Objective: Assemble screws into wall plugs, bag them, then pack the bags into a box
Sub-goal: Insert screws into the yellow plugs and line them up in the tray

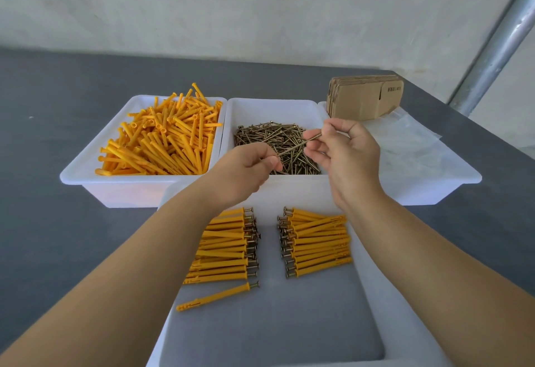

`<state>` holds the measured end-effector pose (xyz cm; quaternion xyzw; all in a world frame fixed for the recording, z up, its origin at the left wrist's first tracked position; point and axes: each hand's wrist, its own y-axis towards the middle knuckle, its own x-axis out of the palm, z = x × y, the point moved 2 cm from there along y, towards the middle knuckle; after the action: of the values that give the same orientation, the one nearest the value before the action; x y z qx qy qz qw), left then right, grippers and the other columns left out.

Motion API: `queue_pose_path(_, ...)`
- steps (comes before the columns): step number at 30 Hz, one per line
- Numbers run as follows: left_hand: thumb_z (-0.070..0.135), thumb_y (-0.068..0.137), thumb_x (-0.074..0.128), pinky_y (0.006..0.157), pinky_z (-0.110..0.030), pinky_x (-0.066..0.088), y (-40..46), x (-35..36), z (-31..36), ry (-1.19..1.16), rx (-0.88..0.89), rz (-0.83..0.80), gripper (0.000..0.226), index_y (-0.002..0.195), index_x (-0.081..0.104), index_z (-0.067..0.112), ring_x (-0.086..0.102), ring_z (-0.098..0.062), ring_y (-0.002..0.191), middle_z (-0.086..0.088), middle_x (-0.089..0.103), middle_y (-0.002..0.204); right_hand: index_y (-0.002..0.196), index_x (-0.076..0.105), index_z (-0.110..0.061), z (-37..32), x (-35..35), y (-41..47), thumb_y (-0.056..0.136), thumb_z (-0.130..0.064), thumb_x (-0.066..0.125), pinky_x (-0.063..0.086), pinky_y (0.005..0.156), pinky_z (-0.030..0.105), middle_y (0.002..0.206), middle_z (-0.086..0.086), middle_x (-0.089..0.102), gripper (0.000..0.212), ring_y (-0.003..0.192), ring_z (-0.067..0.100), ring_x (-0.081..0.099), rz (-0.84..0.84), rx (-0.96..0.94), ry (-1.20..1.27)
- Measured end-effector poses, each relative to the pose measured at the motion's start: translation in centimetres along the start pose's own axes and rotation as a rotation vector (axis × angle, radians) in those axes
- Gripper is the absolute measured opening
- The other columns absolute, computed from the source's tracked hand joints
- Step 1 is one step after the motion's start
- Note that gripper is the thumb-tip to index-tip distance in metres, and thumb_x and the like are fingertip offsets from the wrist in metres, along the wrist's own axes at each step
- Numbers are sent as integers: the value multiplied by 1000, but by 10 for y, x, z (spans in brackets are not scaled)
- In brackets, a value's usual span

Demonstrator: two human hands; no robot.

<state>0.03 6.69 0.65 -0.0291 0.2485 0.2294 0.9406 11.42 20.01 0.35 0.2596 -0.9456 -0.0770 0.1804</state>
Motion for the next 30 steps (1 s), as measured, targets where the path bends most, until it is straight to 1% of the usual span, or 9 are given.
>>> queue_pose_path(4,19,105,43,47,-16,34,-1,3,3,-29,10,-22,21,99,62,10,38,-6,52,3,45,65,99,65,-10,-1,7,-8,97,-6,57,60,72,32,85,8,76,8,72,14,69,-133,-81,-161)
queue_pose_path(8,21,101,52,62,-34,57,-3,3,11,-64,98,95,18,99,64,7,52,-14,67,1,55,71,106,74,-20,-2,17,-19,97,-21,61,60,79,31,105,-5,74,16,96,9,69,-316,-228,-366)
queue_pose_path(10,16,98,58,70,-41,51,-4,0,15,-125,165,150,15,96,63,2,49,-22,70,-14,51,75,114,71,-22,-5,13,-16,98,-30,56,59,72,28,116,-5,68,24,96,6,67,-250,-242,-357)
queue_pose_path(13,7,91,67,70,-34,49,-7,-1,18,-152,192,37,4,89,63,7,60,-22,71,-16,65,77,115,68,-23,-11,-2,-5,96,-31,52,53,62,22,111,-8,67,26,79,3,63,-41,-235,-304)
queue_pose_path(16,4,84,72,71,-33,56,-8,15,17,125,206,-90,13,86,64,14,71,-17,74,-2,74,76,112,68,-17,-10,-16,3,98,-26,52,49,58,23,95,-13,67,24,74,6,62,81,-233,-324)
queue_pose_path(21,11,82,72,74,-39,55,-3,51,9,394,259,2,19,84,57,23,66,-18,79,1,68,84,104,69,-23,-6,-16,5,91,-33,53,48,57,22,79,-23,67,23,71,8,61,82,-220,-355)
queue_pose_path(24,9,85,61,69,-40,52,1,66,2,569,310,30,11,88,56,19,61,-20,79,1,64,85,100,69,-25,-6,-14,4,89,-34,53,47,58,25,79,-26,66,21,71,8,62,74,-203,-358)
queue_pose_path(26,5,85,56,56,-37,44,2,75,1,803,386,44,13,86,50,16,56,-24,77,0,55,85,99,70,-25,-6,-14,3,89,-33,54,48,61,29,81,-24,67,20,71,8,62,74,-193,-364)
queue_pose_path(30,-8,50,62,44,-26,26,-6,81,13,1130,565,84,26,64,54,13,47,-22,66,-4,49,74,99,71,-23,-7,-14,2,92,-26,56,51,66,36,89,-16,69,17,70,5,63,67,-184,-386)
